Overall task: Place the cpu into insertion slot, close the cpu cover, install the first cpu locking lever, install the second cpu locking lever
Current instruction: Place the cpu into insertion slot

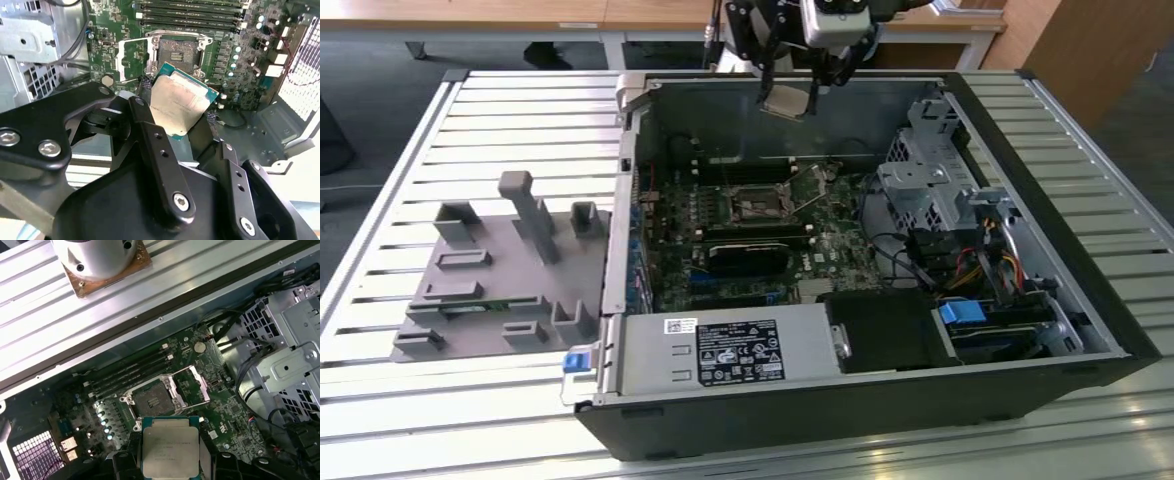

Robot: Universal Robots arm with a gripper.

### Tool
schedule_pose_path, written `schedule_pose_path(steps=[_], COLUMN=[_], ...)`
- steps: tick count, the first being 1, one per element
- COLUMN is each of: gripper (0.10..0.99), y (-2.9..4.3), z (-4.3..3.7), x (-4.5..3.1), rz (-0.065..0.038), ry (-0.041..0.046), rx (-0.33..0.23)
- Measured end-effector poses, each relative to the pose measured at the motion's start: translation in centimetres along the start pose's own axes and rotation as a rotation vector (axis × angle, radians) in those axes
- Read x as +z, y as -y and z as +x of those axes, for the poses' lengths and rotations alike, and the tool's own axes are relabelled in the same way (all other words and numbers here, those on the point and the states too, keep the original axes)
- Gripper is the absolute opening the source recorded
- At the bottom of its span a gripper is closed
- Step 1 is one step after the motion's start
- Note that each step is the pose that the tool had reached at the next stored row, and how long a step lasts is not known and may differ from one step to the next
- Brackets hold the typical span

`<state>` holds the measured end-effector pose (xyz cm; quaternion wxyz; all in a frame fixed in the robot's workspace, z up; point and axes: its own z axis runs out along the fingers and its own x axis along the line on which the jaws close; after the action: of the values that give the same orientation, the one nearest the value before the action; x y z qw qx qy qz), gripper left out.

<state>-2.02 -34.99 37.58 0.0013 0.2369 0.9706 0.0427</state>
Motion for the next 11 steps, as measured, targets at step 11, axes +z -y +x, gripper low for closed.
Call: schedule_pose_path(steps=[11], gripper=[0.541], y=[0.01], z=[0.0], x=[0.12], rz=[-0.001], ry=[0.0121], rx=[0.134])
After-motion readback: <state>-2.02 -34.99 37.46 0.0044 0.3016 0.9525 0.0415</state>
